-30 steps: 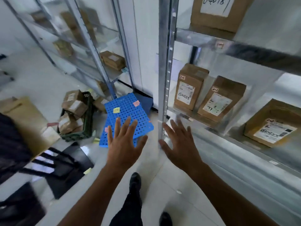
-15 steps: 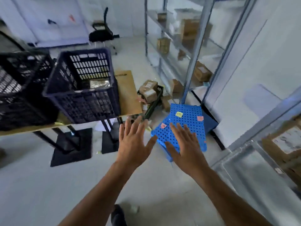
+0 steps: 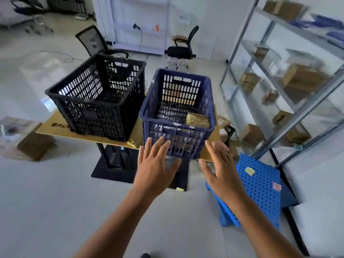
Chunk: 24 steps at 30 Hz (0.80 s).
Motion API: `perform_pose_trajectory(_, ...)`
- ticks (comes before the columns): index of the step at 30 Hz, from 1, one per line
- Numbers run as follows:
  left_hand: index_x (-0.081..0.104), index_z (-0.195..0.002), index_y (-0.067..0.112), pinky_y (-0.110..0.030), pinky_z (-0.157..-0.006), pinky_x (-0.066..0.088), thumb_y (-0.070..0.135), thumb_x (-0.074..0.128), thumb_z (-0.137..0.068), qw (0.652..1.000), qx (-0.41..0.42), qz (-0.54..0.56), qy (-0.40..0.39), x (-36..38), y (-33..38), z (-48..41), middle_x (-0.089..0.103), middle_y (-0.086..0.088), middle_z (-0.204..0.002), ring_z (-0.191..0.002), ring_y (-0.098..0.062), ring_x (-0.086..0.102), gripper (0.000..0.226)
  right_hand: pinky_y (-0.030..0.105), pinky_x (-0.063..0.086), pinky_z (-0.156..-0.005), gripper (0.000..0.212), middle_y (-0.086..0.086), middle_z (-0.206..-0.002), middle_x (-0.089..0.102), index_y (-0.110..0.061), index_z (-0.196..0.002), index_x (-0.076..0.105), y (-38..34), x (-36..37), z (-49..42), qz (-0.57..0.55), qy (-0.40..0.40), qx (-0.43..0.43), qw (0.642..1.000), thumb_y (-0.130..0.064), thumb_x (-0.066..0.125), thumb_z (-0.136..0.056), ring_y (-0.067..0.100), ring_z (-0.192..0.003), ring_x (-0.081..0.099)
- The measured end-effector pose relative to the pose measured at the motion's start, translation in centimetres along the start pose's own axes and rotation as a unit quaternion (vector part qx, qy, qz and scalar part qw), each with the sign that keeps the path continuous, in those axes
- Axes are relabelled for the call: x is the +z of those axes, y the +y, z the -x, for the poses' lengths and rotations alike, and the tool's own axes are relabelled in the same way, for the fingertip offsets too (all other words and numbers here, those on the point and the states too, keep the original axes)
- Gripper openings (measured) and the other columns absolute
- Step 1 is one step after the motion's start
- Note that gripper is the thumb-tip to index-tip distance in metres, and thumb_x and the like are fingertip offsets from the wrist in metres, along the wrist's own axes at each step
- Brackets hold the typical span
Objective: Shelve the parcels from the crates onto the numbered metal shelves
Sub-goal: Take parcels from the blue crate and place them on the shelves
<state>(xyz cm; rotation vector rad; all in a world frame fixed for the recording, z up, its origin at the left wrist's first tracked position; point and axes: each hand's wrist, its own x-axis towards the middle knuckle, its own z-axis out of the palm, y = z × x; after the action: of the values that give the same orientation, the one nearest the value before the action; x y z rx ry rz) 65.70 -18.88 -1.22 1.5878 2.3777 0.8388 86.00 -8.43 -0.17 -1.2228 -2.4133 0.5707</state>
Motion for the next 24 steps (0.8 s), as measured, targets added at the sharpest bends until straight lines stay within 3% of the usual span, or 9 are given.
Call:
perform_pose_trajectory(3,0.025,-0.161,0.033,-0.043,-0.127,-0.008,0.069,0.034,-0.100,1.000,-0.002,0.011,-0.008,0.2,-1.2,-2.5,0.014,0.010,-0.172,-0.158,-0.018,-0.012,0.072,0.052,0.016,-0.130,0.077,-0.001,-0.174,0.017,-0.040,-0.165,0.017,-0.3,0.9,-2.3,0.003,-0.020,0.014,1.000,-0.074,0.025,-0.097,0.013,-0.161,0.001)
perform_pose_trajectory(9,0.022,-0.162,0.036,-0.036,-0.122,-0.015,0.068,0.034,-0.101,0.999,0.006,0.024,-0.048,2.6,-1.2,-9.1,0.011,0.011,-0.172,-0.158,-0.017,-0.012,0.070,0.044,0.010,-0.131,0.076,-0.003,-0.174,0.017,-0.039,-0.165,0.018,2.6,1.1,-8.0,0.000,-0.033,0.037,0.999,-0.070,0.028,-0.096,0.006,-0.158,0.000)
perform_pose_trajectory(13,0.025,-0.160,0.040,-0.036,-0.123,-0.009,0.065,0.037,-0.102,0.997,0.024,0.028,-0.070,4.6,-1.0,-14.6,0.013,0.010,-0.171,-0.159,-0.017,-0.007,0.065,0.041,0.006,-0.130,0.072,-0.002,-0.174,0.015,-0.037,-0.166,0.018,6.1,1.7,-13.0,-0.001,-0.036,0.046,0.998,-0.064,0.035,-0.100,0.013,-0.161,0.000)
perform_pose_trajectory(15,0.024,-0.160,0.043,-0.034,-0.121,-0.010,0.064,0.037,-0.102,0.995,0.031,0.017,-0.098,5.6,-0.8,-17.4,0.011,0.012,-0.172,-0.158,-0.014,-0.008,0.063,0.047,0.010,-0.131,0.073,-0.003,-0.175,0.015,-0.036,-0.166,0.019,7.5,2.0,-15.5,-0.015,-0.042,0.049,0.998,-0.063,0.035,-0.101,0.014,-0.161,0.000)
perform_pose_trajectory(20,0.024,-0.157,0.050,-0.038,-0.125,-0.006,0.064,0.033,-0.103,0.983,0.056,-0.007,-0.175,7.9,-0.1,-24.4,0.006,0.014,-0.172,-0.158,-0.013,-0.010,0.057,0.042,0.009,-0.129,0.071,-0.006,-0.175,0.012,-0.038,-0.166,0.017,10.5,2.0,-21.4,-0.019,-0.049,0.044,0.998,-0.068,0.026,-0.102,0.013,-0.161,-0.002)
perform_pose_trajectory(24,0.017,-0.158,0.052,-0.036,-0.122,-0.014,0.065,0.027,-0.104,0.957,0.079,-0.069,-0.269,9.9,-0.2,-27.6,-0.004,0.018,-0.171,-0.157,-0.012,-0.014,0.057,0.047,0.009,-0.131,0.068,-0.005,-0.175,0.010,-0.038,-0.166,0.018,12.4,1.1,-25.7,-0.013,-0.067,0.019,0.997,-0.065,0.029,-0.104,0.011,-0.161,-0.006)
